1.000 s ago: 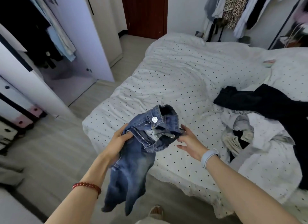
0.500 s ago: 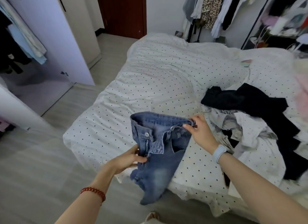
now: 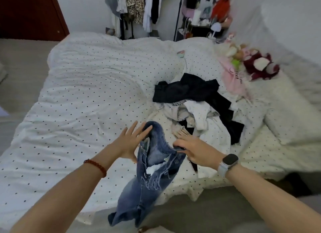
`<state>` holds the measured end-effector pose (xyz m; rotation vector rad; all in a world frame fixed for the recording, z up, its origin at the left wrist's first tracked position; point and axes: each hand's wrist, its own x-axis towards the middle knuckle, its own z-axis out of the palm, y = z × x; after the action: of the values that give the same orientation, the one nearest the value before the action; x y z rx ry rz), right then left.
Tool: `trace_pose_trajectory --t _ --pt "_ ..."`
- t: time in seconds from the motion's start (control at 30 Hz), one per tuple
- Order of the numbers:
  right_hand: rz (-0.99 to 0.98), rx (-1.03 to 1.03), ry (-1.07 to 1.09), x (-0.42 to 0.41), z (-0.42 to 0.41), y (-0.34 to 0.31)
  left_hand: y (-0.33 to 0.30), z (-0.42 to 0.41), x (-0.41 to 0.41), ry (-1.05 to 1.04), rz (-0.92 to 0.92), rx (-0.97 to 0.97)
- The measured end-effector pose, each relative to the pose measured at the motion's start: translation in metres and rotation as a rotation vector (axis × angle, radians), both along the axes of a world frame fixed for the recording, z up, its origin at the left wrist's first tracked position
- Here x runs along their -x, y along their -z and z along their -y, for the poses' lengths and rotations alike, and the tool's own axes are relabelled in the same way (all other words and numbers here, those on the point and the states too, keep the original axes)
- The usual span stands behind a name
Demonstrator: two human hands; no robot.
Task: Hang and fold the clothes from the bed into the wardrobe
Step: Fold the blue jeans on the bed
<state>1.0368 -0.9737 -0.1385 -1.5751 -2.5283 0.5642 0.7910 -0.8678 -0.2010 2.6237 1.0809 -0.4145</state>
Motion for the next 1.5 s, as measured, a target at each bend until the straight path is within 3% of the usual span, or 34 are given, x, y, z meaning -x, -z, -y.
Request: trace_pose_trajectory --t 0.17,0.3,0.5,0.6,0.7,0.87,1.13,1.23,1.37,1.5 --pt "0.166 0.065 0.034 -0.019 0.027 -0.012 -0.010 -0.015 -0.083 0.429 -0.156 -0.115" --pt "0.109 0.096 0.230 -0.039 0.046 -0.011 -0.007 0.001 -0.126 0.634 -0.146 -0.117" --pt "-0.170 0.086 0.732 -0.084 0.069 0.003 0.011 0.012 -0.108 0.342 0.156 -0.042" --pt "-0.126 0.136 0.658 -0.082 0.064 0.006 0.015 0.031 -0.093 0.199 0.249 -0.049" --pt "-0.103 0.218 0.448 -0.072 0.054 0.003 0.007 0.040 -0.072 0.044 0.296 0.053" --pt "-0.057 0.099 0.263 -0.057 0.039 0.004 -0.023 0.057 -0.037 -0.066 0.243 0.067" --pt "-0.267 -0.302 0.155 -0.011 0.010 -0.021 -0.098 0.090 0.016 -0.420 -0.036 -0.249" --pt "-0.376 -0.425 0.123 0.019 -0.003 -0.047 -0.130 0.097 0.035 -0.593 -0.071 -0.493" --pt "-0.421 -0.531 0.121 0.052 -0.030 -0.101 -0.173 0.090 0.051 -0.775 -0.012 -0.816" --pt "-0.505 -0.683 0.151 0.071 -0.061 -0.164 -0.236 0.061 0.061 -0.828 0.102 -1.141"
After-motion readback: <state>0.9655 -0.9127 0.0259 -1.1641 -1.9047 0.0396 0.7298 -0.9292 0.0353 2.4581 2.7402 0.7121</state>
